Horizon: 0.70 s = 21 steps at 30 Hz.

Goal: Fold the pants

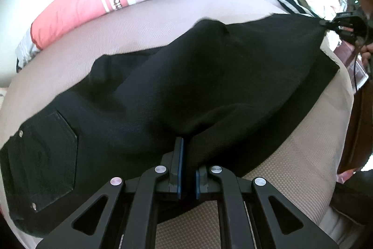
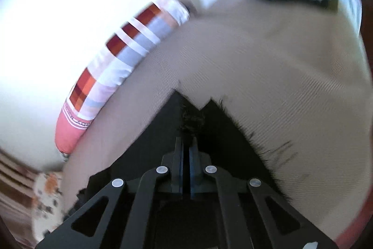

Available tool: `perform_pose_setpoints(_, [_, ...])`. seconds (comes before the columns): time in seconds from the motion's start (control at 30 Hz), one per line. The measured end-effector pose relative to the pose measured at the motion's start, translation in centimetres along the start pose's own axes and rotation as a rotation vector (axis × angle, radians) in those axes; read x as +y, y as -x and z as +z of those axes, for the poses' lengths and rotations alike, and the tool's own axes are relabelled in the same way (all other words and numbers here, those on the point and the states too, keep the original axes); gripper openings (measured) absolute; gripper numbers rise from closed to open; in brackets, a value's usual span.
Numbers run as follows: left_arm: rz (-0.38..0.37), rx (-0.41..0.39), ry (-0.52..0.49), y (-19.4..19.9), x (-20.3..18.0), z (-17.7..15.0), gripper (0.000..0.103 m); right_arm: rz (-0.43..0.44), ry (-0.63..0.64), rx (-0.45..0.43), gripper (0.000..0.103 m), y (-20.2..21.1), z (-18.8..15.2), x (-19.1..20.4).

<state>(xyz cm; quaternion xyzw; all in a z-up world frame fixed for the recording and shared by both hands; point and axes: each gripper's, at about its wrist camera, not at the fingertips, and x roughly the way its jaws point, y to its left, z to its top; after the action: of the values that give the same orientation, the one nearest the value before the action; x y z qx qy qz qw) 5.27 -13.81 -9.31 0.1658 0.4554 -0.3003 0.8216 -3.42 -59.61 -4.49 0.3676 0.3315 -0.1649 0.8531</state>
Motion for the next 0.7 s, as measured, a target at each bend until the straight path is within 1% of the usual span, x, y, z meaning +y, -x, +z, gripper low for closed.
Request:
perform_pose_setpoints(0.07, [-0.006,-0.005,-0.020,0.2,-0.3,0.0,0.008,-0.070,0.049,-0.032,0.003,2.3,-0.5,0.1])
perform_pose_setpoints(0.13, [0.000,-0.005,-0.063,0.1,-0.9,-0.3,0.008,-0.113,0.066,-0.033,0.003,3.3,-1.3,-0.5])
perform_pose_setpoints(0.2, [0.008,0.004,-0.093,-0.2,-1.3,-0.6,0.008,-0.158,0.051,-0.001,0.003,3.1,-2.6,-1.8])
perform_pose_setpoints(0.3, [0.006,0.018,-0.132,-0.7,-1.6,-1.1,0.009,-0.231,0.022,0.053,0.002,1.3,-4.5,-4.2])
perform_pose_setpoints(0.4, [0.002,0.016,-0.169,-0.8,-1.7,-1.3,0.009,-0.252,-0.019,0.077,0.002,0.6,-5.5,-5.9])
perform_pose_setpoints(0.47, [-0.005,0.013,-0.169,-0.6,-1.7,-1.3,0.009,-0.252,-0.028,0.064,0.002,1.1,-5.8,-6.0])
perform_pose_setpoints(0.53, [-0.017,0.009,-0.167,-0.5,-1.5,-1.3,0.009,-0.260,-0.010,0.049,0.002,1.7,-5.9,-5.7])
perform_pose_setpoints(0.67, [-0.031,-0.001,-0.172,-0.3,-1.4,-1.6,0.009,-0.303,-0.022,0.051,0.002,1.2,-6.0,-6.6])
perform_pose_setpoints(0.7, [-0.041,-0.003,-0.170,-0.1,-1.3,-1.6,0.009,-0.301,-0.030,0.053,0.001,1.2,-6.1,-7.0])
